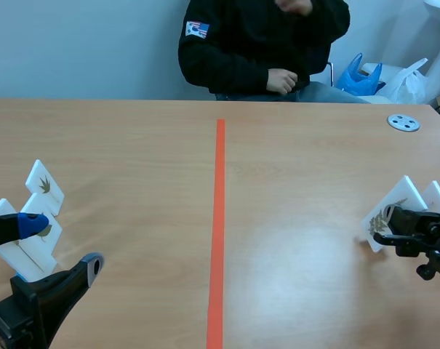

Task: Sort the leaf by its shape. The table is split by an orange tape line. A compound leaf with several leaflets goes to the left side, a simple leaf with one blade goes to the right side. Return to the home posture when a red brick is placed on the table.

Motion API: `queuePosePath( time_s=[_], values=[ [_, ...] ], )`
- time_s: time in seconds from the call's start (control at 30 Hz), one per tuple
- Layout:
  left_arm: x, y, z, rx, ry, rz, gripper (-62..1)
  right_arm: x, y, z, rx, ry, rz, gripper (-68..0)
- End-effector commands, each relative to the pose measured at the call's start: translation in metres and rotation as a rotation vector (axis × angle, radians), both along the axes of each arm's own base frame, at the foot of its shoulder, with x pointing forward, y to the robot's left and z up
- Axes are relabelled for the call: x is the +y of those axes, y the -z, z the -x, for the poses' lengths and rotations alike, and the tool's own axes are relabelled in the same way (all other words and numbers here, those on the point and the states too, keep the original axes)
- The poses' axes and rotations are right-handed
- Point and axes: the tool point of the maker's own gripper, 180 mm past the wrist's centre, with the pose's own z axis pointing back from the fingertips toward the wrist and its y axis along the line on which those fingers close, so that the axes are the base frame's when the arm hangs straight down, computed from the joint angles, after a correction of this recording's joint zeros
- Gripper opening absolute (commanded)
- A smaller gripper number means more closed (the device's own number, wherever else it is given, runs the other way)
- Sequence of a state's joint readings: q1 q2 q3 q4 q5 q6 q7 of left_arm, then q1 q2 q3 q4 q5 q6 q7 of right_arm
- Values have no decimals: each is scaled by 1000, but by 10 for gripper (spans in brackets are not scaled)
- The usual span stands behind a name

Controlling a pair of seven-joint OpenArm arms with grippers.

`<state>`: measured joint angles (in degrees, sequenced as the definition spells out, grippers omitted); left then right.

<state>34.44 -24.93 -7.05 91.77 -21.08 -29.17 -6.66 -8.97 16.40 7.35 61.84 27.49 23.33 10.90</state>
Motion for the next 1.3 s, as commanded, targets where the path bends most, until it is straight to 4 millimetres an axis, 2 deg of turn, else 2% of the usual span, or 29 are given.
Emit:
queuePosePath(
  time_s=[0.0,0.1,0.23,0.4,0.57,0.63,0.83,0.97,1.1,1.27],
  values=[
    [-3,-13,-4,-41,3,20,14,1,-15,-11,-55,-6,0,-660],
    [-3,-13,-4,-41,3,21,14,-1,-7,-8,-35,9,-7,-657],
    [-3,-13,-4,-41,3,21,14,-2,-6,-8,-32,9,-4,-560],
    [-3,-13,-4,-41,3,21,14,-2,-9,-8,-46,11,-4,-338],
    [-3,-13,-4,-41,3,21,14,-6,-23,-13,-108,21,4,-80],
    [-3,-13,-4,-41,3,21,14,-8,-30,-15,-124,20,16,-14],
    [-3,-13,-4,-41,3,21,14,-9,-57,-20,-136,-15,76,4],
    [-3,-14,-4,-42,3,21,14,-1,-80,-17,-158,-64,114,4],
    [-3,-14,-4,-41,3,21,14,10,-98,-5,-167,-115,172,4],
    [-3,-14,-4,-41,3,21,14,42,-109,21,-161,-255,185,4]
  ],
)
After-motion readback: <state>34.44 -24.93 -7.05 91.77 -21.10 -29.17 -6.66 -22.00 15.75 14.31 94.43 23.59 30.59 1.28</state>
